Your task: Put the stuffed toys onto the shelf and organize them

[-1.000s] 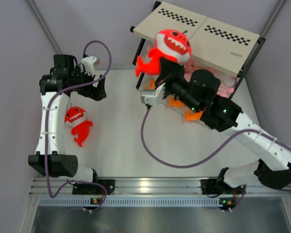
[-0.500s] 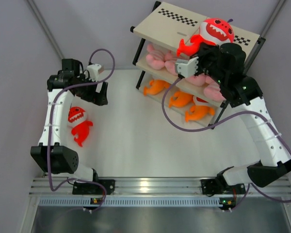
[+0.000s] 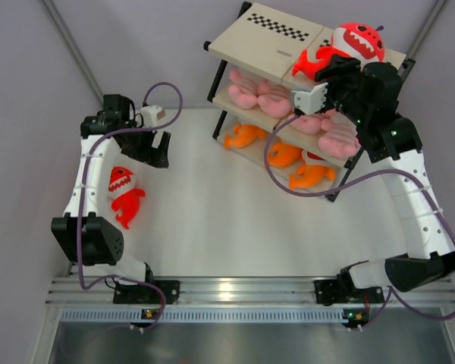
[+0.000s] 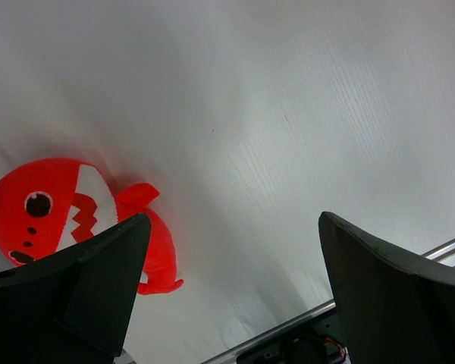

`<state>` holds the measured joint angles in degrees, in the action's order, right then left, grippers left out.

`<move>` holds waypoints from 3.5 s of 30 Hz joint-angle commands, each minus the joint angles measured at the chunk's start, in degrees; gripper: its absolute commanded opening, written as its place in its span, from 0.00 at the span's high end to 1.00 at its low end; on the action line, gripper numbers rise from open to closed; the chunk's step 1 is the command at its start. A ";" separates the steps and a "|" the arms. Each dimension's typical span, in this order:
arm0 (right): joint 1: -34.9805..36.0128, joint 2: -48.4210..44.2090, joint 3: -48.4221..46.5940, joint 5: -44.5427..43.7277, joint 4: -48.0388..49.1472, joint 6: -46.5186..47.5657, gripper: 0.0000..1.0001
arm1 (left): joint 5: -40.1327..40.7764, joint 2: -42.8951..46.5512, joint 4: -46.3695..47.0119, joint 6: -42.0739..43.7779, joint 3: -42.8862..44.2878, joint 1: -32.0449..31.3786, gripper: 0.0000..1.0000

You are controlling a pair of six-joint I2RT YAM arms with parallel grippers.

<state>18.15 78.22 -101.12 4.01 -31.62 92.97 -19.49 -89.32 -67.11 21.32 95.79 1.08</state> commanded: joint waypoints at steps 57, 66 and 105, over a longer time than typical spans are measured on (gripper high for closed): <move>1.27 -23.01 15.86 8.73 -4.16 -17.11 0.01 | 15.79 -5.60 3.83 7.15 -4.91 9.81 0.03; 2.24 -29.52 16.75 19.18 -3.36 -24.58 0.01 | 20.80 -13.58 7.52 7.68 -5.61 15.88 0.05; 54.88 9.84 34.94 -15.52 36.44 12.41 0.01 | -11.18 6.79 3.30 -1.63 -0.87 -8.64 1.00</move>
<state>71.90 87.13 -66.67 -9.10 -7.99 98.52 -27.81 -83.18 -62.17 20.75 93.06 -6.50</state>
